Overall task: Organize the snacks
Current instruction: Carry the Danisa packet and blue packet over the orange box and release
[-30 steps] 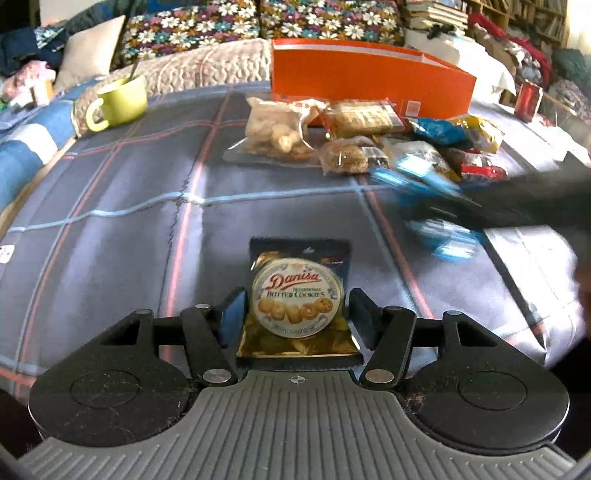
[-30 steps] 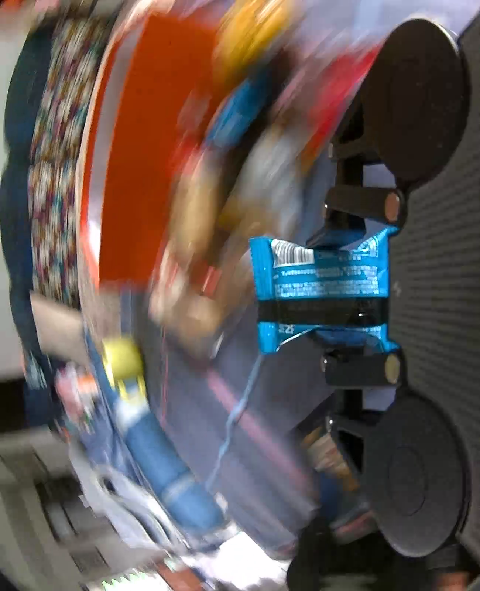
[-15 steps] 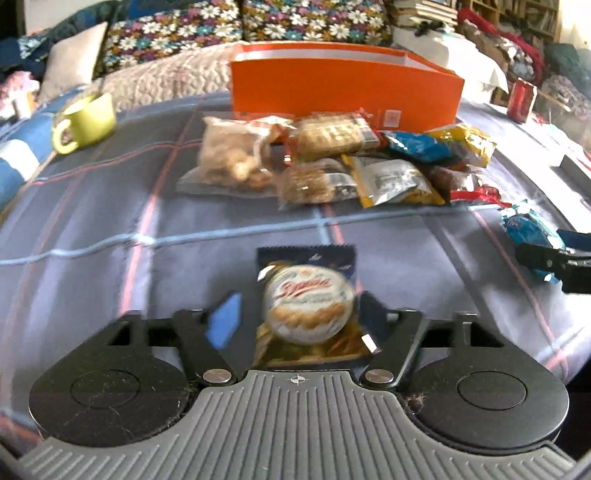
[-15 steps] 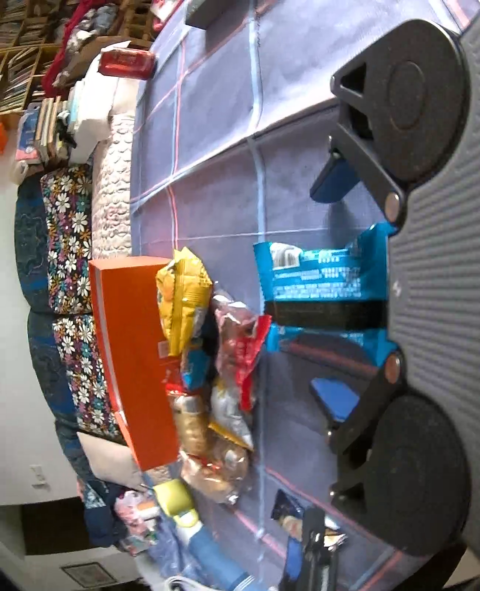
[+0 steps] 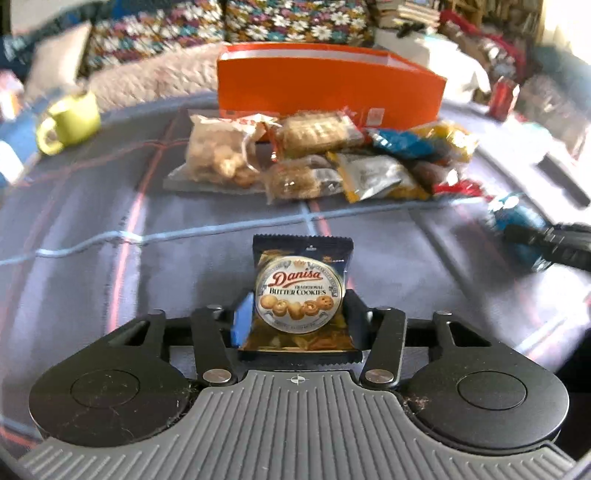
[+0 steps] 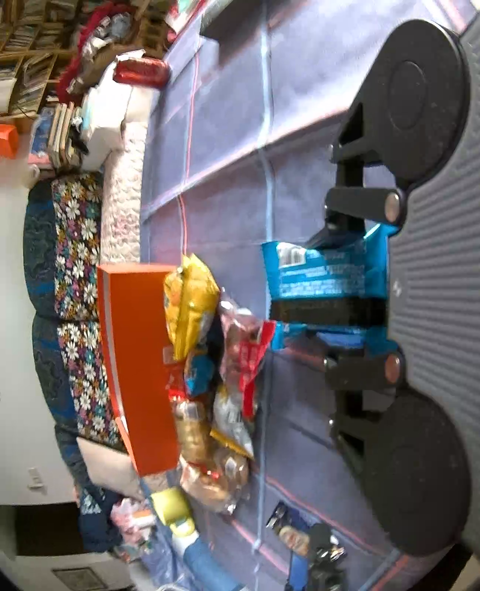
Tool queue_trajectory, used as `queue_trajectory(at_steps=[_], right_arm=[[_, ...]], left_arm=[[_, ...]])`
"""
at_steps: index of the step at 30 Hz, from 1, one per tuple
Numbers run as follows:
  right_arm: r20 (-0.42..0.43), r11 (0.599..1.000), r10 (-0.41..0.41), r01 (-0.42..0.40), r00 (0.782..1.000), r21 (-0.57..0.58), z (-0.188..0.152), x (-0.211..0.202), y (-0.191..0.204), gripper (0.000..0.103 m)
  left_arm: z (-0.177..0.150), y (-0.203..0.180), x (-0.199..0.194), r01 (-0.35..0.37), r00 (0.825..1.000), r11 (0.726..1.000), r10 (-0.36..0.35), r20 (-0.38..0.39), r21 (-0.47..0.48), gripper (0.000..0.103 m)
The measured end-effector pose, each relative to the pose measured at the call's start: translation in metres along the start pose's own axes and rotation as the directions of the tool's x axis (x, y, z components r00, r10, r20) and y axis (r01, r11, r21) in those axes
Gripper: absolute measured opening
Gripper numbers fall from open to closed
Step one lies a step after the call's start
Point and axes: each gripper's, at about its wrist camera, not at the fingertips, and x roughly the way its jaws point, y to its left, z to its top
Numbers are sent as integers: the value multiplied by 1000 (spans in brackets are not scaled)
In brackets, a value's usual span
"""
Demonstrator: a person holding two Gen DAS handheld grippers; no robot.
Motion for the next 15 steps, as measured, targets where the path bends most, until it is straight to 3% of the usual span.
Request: queue_trajectory(at_steps=[2, 7, 11, 15], right_arm=[[2, 999, 28, -28, 1000, 26, 1, -7, -4, 45], [72, 989, 115, -121, 991, 89, 28, -28, -10, 45], [153, 981, 176, -186, 972, 54, 85, -19, -4, 45], [208, 982, 186, -186, 960, -18, 148, 17, 5, 45]], left_arm=[[8, 12, -8, 67, 998, 997, -66, 23, -44, 8], [44, 18, -25, 73, 991, 997, -70, 111, -26, 8], [101, 22, -20, 82, 982, 996, -77, 175, -23, 8], [172, 21, 7, 80, 971, 997, -76, 226, -8, 9]])
